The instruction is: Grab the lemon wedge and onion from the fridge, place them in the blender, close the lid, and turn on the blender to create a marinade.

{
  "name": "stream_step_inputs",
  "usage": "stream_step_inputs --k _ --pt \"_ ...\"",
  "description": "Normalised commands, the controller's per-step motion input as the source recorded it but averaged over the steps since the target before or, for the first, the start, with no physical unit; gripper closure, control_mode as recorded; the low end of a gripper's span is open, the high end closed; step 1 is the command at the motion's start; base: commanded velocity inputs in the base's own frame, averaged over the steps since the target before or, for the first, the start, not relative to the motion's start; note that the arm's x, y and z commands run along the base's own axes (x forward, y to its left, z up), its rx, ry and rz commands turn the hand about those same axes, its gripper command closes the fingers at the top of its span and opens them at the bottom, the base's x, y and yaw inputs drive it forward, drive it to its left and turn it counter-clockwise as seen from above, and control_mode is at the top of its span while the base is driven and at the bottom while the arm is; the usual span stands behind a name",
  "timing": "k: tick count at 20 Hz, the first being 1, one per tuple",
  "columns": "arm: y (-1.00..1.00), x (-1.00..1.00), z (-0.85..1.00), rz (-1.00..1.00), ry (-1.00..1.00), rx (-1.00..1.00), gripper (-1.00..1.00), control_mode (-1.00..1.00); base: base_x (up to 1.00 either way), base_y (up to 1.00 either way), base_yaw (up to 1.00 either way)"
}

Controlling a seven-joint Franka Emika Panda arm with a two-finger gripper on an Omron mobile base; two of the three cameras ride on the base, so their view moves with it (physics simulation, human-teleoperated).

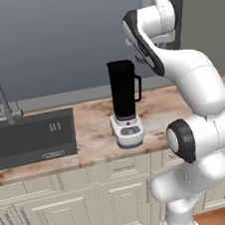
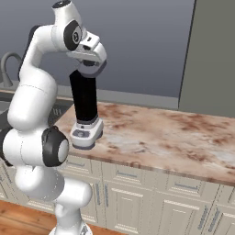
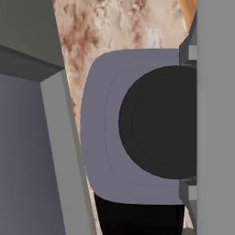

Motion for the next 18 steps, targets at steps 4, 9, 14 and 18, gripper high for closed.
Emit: stream_step_inputs --k 4,9,14,18 --pt "0.23 0.0 -0.05 0.0 0.0 0.0 1.0 -1.0 0.0 0.0 0.0" --pt "0.15 0.04 -0.38 0.0 0.11 0.07 1.0 -1.0 0.0 0.0 0.0" --pt "0.09 0.03 -0.2 0.0 0.02 0.11 1.0 -1.0 0.0 0.0 0.0" --pt "0.23 0.24 0.02 0.0 0.0 0.04 1.0 -1.0 0.0 0.0 0.0"
